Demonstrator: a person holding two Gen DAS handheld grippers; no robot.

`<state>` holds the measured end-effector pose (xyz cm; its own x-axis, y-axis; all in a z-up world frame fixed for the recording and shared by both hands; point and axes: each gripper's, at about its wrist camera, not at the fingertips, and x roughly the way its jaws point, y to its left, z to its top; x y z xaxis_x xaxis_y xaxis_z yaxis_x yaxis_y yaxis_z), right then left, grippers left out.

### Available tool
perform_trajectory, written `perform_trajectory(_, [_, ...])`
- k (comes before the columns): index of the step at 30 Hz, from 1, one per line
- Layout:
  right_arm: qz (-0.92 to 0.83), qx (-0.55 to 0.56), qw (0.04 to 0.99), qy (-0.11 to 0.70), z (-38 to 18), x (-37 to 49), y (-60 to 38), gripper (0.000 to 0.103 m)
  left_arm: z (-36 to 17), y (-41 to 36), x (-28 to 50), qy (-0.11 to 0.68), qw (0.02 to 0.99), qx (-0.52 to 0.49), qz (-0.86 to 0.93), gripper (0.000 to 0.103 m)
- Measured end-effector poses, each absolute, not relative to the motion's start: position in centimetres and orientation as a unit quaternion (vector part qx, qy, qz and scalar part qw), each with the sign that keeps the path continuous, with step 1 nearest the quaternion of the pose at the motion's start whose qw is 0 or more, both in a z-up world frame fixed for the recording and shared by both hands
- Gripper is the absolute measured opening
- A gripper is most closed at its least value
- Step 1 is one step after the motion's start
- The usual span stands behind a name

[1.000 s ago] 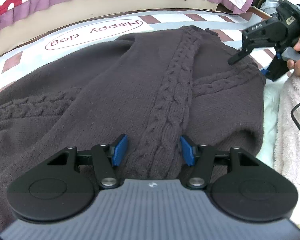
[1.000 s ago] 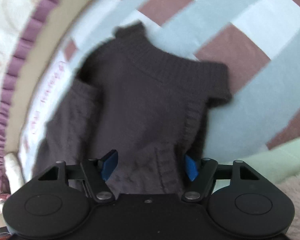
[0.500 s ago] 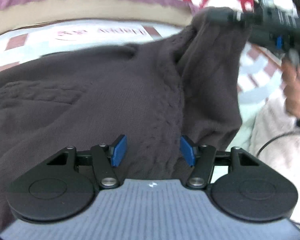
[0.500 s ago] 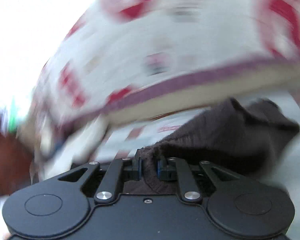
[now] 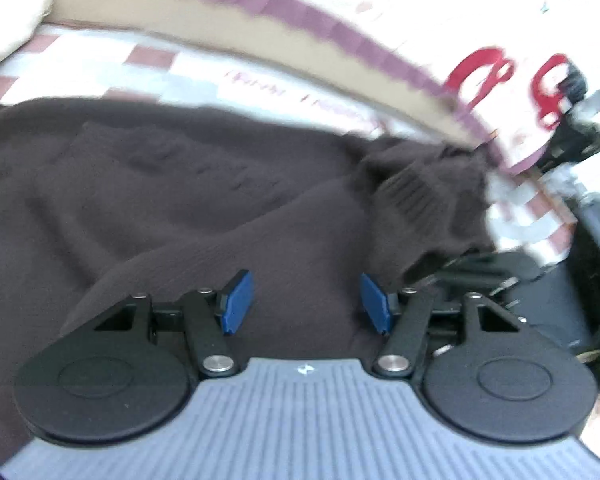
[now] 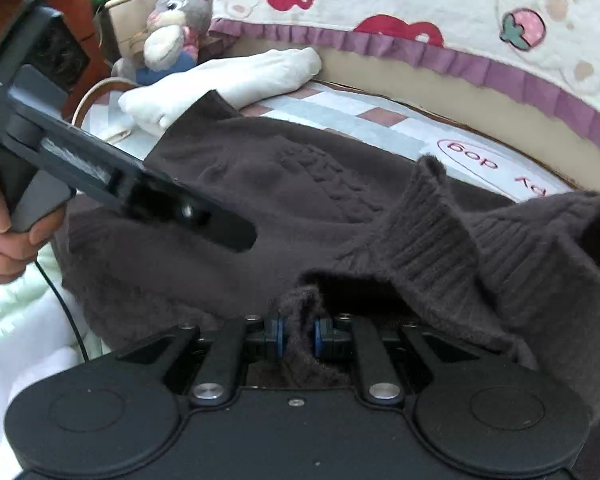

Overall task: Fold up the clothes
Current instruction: 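Grasp the sweater sleeve cuff with the right gripper and lift it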

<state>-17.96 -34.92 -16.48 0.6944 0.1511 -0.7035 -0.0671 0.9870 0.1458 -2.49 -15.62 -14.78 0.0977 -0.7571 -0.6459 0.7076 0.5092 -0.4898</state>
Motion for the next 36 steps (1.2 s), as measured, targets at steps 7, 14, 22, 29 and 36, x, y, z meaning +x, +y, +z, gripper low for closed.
perform_trajectory(7, [0.048,0.043,0.922,0.383,-17.1,-18.6,-33.4,0.018,-13.9,-17.9,-2.2,0.445,0.710,-0.082,-0.539,0.066])
perform_trajectory(14, [0.013,0.060,0.926,0.372,-16.1,-20.9,-32.4,0.030,-15.2,-21.1,-2.6,0.470,0.702,-0.045,-0.534,0.069])
perform_trajectory(22, [-0.024,0.196,0.921,0.334,-11.2,-25.7,-39.2,0.059,-16.3,-22.3,-3.4,0.478,0.723,0.023,-0.499,0.069])
perform_trajectory(29, [-0.208,0.342,0.835,0.377,-14.8,-25.6,-48.3,0.070,-16.9,-23.0,-4.0,0.479,0.735,0.068,-0.476,0.069])
perform_trajectory(36, [-0.149,0.541,0.775,0.289,-20.8,-25.0,-50.2,0.058,-17.1,-23.0,-3.9,0.465,0.750,0.093,-0.461,0.069])
